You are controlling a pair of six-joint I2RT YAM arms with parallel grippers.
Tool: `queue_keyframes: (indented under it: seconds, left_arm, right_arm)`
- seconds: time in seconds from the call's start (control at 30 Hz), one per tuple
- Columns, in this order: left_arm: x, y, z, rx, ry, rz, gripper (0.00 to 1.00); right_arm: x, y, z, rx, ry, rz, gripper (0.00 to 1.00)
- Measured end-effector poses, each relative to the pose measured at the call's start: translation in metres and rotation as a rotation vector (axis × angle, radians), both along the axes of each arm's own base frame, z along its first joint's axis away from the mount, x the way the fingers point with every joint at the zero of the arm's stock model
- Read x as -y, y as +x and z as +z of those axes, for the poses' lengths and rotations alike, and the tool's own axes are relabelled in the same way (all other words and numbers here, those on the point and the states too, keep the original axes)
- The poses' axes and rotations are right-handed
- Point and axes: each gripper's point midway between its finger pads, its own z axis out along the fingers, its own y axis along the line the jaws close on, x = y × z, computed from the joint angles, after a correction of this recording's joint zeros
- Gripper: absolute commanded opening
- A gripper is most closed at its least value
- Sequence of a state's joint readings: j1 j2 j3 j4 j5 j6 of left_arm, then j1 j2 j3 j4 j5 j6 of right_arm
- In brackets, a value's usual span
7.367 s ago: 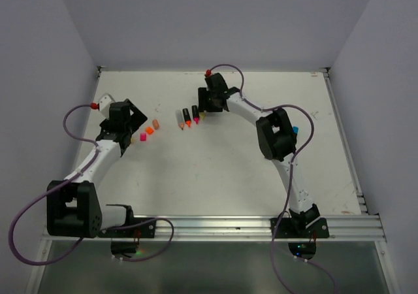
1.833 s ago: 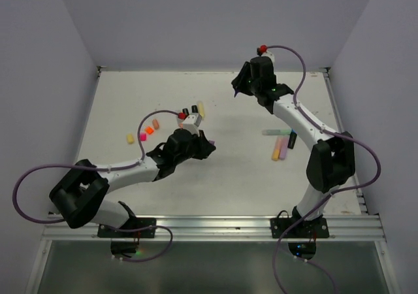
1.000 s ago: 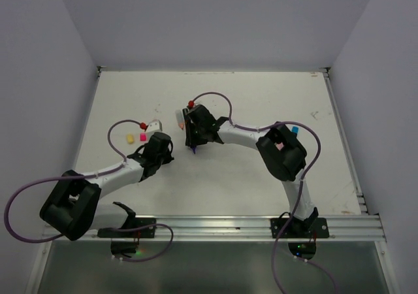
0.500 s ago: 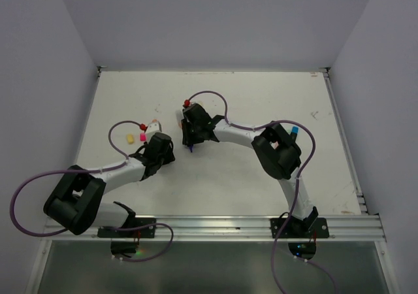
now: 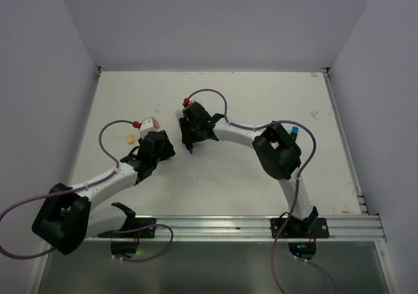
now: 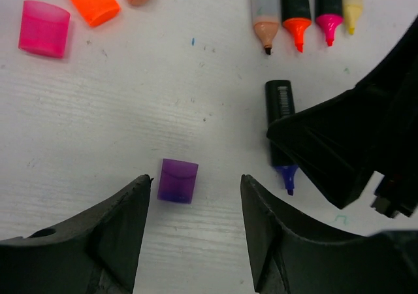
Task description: Open the pen caps
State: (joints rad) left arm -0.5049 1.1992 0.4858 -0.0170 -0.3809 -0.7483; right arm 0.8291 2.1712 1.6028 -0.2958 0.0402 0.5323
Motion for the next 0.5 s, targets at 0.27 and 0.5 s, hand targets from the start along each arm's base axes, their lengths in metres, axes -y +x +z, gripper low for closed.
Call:
queue_keyframes:
  seconds: [0.27, 0.5]
  left_arm:
    - [0.003, 0.001, 0.051, 0.140, -0.076, -0.024, 0.61]
    - [0.019, -0.001, 0.057, 0.143, -0.118, -0.108, 0.62]
  right_arm:
    - [0.023, 0.007, 0.016, 0.054, -0.074, -0.040, 0.53]
    - [0.138, 0.050, 0.090, 0.111, 0.000, -0.303, 0.52]
